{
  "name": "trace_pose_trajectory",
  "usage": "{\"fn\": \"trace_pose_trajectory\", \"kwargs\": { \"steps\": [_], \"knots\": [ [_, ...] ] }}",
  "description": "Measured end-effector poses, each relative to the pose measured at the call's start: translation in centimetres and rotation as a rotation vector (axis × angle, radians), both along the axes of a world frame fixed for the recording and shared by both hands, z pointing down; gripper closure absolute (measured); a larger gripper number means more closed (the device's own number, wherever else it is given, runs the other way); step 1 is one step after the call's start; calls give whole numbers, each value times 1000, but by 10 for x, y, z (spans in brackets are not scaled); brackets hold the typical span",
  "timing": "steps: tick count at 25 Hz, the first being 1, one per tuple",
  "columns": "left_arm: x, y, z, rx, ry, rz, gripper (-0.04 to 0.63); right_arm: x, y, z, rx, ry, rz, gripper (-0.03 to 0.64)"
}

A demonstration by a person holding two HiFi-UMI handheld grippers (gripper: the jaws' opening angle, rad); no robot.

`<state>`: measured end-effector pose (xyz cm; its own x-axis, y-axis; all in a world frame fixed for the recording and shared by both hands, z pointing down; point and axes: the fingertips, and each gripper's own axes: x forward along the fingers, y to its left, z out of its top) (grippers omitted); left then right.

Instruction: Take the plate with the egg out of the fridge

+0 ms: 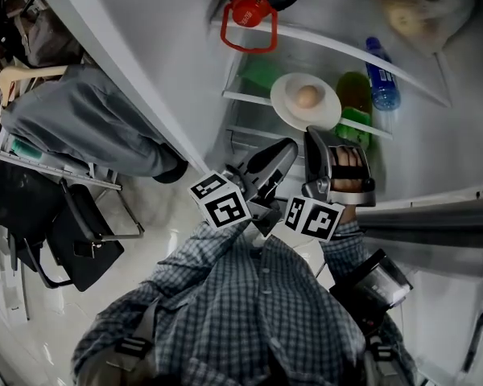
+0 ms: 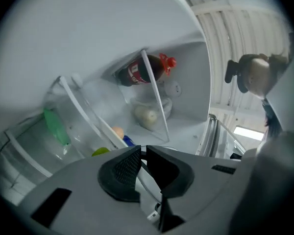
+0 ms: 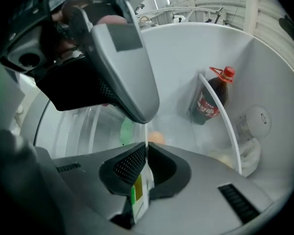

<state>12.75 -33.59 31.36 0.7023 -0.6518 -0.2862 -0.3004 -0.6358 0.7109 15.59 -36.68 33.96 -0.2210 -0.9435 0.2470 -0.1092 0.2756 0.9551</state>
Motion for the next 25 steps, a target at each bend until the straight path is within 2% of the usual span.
{"fn": "trace_pose_trajectory", "kwargs": {
  "steps": [4, 7, 14, 25],
  "knots": [
    [1, -10, 9, -141, 164, 25, 502, 4, 3, -1, 9, -11, 4, 595],
    [-3, -17, 14, -230, 280, 10, 497, 8, 7, -2, 8, -23, 6, 595],
    [-9, -34, 18, -347, 436, -1, 497, 11, 16, -2, 24, 10, -20, 595],
    [-12, -49, 17, -404, 523, -5, 497, 12, 25, -4, 55, 66, -75, 595]
  ]
}}
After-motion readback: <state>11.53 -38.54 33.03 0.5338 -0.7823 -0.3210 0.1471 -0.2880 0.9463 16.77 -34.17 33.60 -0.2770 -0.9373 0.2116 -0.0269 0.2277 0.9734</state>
